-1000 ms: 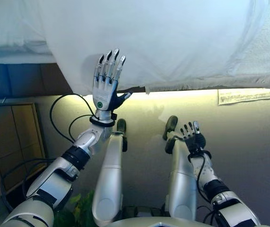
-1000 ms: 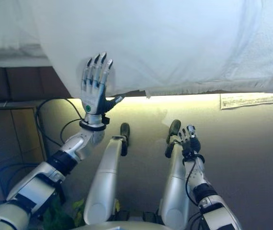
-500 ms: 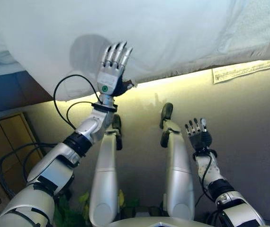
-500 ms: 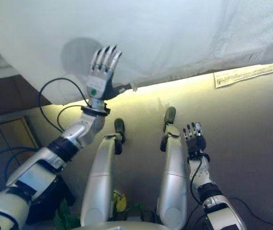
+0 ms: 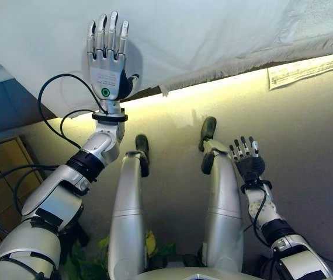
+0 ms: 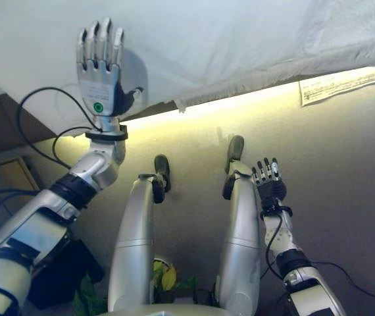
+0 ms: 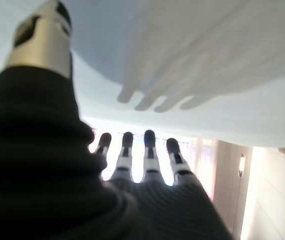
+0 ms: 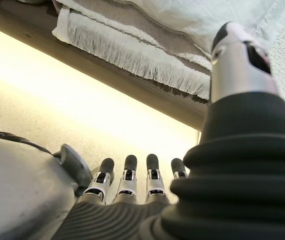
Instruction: Make the bed neatly
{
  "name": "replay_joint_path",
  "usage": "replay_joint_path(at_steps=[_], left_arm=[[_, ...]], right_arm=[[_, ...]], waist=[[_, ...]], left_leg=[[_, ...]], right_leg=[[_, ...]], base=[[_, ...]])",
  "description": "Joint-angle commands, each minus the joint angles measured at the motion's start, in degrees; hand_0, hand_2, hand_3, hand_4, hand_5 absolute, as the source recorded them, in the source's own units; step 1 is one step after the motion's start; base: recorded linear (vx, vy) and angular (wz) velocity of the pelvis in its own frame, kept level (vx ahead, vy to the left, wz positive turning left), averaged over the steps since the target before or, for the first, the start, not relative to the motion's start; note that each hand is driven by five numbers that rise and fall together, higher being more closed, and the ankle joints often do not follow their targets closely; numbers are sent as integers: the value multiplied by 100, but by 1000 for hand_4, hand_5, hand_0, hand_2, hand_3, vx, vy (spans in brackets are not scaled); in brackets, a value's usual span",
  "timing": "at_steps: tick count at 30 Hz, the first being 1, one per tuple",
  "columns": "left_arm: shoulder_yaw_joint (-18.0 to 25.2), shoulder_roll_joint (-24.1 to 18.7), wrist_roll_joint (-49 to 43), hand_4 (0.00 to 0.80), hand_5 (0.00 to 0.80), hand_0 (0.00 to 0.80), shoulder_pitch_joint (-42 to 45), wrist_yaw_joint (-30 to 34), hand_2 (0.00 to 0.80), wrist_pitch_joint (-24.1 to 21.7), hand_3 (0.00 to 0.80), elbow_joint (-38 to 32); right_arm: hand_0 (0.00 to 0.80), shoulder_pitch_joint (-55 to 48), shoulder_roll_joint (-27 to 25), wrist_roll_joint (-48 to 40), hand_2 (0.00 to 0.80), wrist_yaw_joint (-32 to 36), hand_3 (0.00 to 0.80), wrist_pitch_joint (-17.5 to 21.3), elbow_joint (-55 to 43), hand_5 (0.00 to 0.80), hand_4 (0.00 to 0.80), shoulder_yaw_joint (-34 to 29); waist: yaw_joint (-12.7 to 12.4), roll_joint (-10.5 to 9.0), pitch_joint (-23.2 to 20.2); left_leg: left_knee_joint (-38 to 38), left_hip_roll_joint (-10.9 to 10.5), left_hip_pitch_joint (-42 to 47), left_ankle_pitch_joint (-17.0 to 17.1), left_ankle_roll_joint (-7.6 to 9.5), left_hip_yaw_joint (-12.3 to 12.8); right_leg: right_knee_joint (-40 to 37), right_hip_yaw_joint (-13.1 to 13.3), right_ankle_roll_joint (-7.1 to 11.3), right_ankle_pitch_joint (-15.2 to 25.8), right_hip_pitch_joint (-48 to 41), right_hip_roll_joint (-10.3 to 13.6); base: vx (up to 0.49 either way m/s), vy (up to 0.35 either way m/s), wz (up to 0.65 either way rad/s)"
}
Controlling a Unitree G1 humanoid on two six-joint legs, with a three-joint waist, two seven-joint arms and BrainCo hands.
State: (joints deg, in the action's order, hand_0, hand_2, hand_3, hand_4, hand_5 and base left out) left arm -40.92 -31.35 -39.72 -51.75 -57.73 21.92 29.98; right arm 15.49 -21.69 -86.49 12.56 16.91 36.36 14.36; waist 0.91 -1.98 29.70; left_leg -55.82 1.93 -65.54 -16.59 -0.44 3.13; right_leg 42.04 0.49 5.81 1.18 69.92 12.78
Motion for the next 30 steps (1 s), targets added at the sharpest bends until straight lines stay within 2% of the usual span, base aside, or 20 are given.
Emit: replay_joint_path(at_steps=[1,5,9,11,12,13,15,30], left_arm=[[379,61,-320,0,0,0,-287,149,0,224,0,49],[235,17,-469,0,0,0,-491,563,0,329,0,226],[-40,7,-569,0,0,0,-746,1314,0,393,0,451],[-129,14,-524,0,0,0,-851,1434,0,343,0,554],[-189,3,-441,147,147,147,-916,1505,147,324,147,570],[-243,8,-399,461,461,461,-972,1572,461,324,461,577],[-315,28,-341,800,800,800,-1036,1605,800,334,800,580],[-432,-71,-12,800,800,800,-1343,1736,800,211,800,675]], right_arm=[[0,-220,-416,-236,0,261,0,-85,-274,0,0,-7],[0,-110,-421,-312,0,431,0,-68,-107,0,0,25],[0,28,-432,-314,0,521,0,-29,-47,0,0,53],[0,56,-428,-320,0,544,0,-25,-41,0,0,43],[0,61,-434,-333,0,555,0,-22,-37,0,0,39],[0,65,-451,-361,0,584,0,-20,-26,0,0,41],[0,63,-462,-402,0,635,0,-3,-4,0,0,63],[0,-23,-439,-450,0,765,0,-81,-15,0,0,43]], waist=[[-25,318,9],[-23,318,9],[30,280,9],[58,259,9],[76,258,9],[95,257,9],[118,262,9],[204,295,9]], left_leg=[[-16,-158,-86,455,-62,-147],[-21,-167,-133,455,-79,-163],[13,-155,-170,467,-94,-149],[31,-135,-190,466,-94,-132],[32,-116,-201,459,-94,-118],[16,-102,-219,445,-86,-98],[-11,-89,-238,421,-72,-74],[14,-21,-178,402,-45,-6]], right_leg=[[553,-241,410,197,-237,123],[539,-228,403,204,-201,101],[467,-230,401,237,-174,63],[433,-224,402,248,-152,50],[420,-220,404,251,-143,44],[408,-216,403,254,-134,40],[403,-209,407,260,-119,41],[408,-149,400,264,-128,5]], base=[[0,0,0],[0,0,0],[0,0,0],[0,0,0],[0,0,0],[1,10,-3],[0,0,0],[0,2,0]])
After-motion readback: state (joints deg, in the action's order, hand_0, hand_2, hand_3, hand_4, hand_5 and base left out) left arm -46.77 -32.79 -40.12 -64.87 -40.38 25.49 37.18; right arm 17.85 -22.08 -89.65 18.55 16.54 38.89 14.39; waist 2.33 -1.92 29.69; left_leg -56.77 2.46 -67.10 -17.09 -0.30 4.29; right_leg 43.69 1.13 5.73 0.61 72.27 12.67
